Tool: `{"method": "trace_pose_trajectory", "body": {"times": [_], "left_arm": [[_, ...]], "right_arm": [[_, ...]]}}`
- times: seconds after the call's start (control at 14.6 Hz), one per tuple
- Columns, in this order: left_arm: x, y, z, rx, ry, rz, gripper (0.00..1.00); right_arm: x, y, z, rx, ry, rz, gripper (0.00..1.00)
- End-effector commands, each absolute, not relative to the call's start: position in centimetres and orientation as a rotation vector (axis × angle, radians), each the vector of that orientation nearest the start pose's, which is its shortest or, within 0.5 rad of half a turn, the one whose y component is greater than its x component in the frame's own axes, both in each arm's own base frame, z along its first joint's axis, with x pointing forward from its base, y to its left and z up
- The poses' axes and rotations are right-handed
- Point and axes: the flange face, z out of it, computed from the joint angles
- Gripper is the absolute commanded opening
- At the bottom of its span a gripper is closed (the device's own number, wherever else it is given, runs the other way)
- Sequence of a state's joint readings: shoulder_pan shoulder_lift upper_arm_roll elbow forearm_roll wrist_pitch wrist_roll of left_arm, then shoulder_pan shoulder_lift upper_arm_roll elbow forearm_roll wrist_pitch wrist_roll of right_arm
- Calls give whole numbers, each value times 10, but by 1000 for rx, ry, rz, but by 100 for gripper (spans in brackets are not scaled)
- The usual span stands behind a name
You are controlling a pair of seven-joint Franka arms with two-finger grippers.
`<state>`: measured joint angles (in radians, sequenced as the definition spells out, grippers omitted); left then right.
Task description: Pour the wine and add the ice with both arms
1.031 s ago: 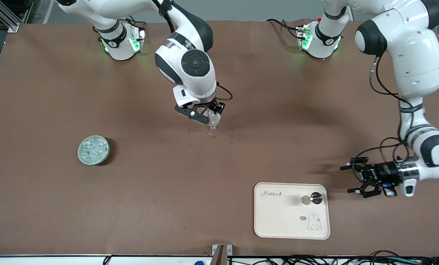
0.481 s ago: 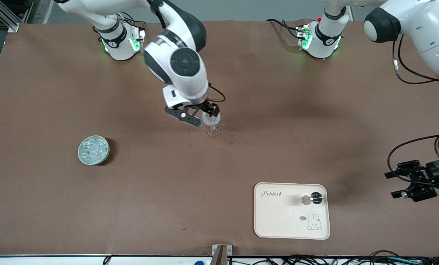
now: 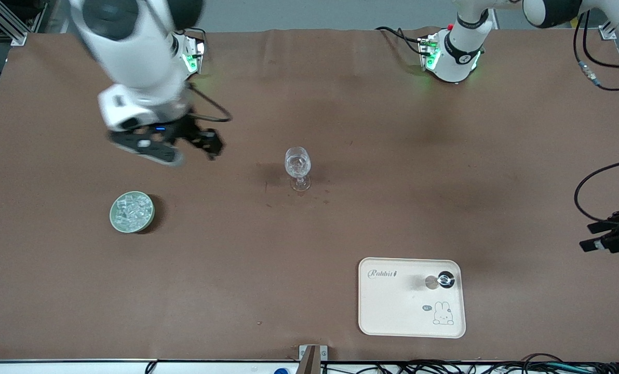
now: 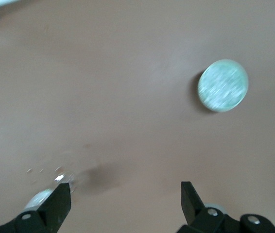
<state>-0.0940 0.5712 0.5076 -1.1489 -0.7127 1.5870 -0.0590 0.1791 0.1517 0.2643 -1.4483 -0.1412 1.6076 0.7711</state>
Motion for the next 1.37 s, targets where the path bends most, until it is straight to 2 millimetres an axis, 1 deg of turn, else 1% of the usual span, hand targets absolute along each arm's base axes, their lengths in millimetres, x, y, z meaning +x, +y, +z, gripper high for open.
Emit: {"method": "trace_pose_trajectory", "body": {"times": [0.0, 0.07, 0.14, 0.21, 0.34, 0.41, 0.48, 0.55, 0.69, 0.76, 0.82, 0.89, 0.96, 1.1, 1.17, 1.31], "left_arm": [[684, 72, 552, -3343, -332, -123, 100], [681, 44, 557, -3254, -175, -119, 100], [676, 24, 562, -3195, -87, -109, 100], [666, 14, 570, -3178, -45, -111, 100], [643, -4, 588, -3193, 18, -131, 100], [630, -16, 595, -3196, 53, -139, 100], [615, -21, 603, -3197, 70, -172, 100], [600, -28, 609, -3198, 88, -213, 100], [568, -40, 615, -3198, 130, -237, 99], [560, -45, 617, -3204, 114, -221, 94], [556, -45, 616, -3208, 97, -162, 96], [553, -44, 615, -3204, 107, -115, 100], [552, -43, 615, -3178, 110, -103, 100], [550, -61, 614, -3128, 164, -99, 100], [550, -64, 613, -3118, 173, -105, 100], [551, -62, 613, -3117, 171, -114, 100]], "right_arm": [[565, 144, 622, -3206, 458, -144, 100], [569, 114, 629, -3212, 414, -150, 100], [570, 84, 636, -3222, 352, -154, 100], [569, 58, 644, -3232, 289, -165, 100], [568, 10, 649, -3249, 247, -146, 100], [565, -10, 654, -3256, 189, -148, 100], [562, -28, 657, -3259, 140, -151, 100], [562, -40, 657, -3242, 160, -146, 100], [562, -48, 654, -3223, 183, -134, 100], [560, -54, 653, -3223, 196, -119, 100], [559, -53, 653, -3224, 187, -104, 100], [560, -48, 651, -3223, 174, -99, 100], [561, -45, 651, -3223, 166, -109, 100], [563, -44, 651, -3220, 162, -134, 100], [563, -42, 650, -3206, 163, -137, 100], [563, -39, 650, -3157, 172, -131, 100]]}}
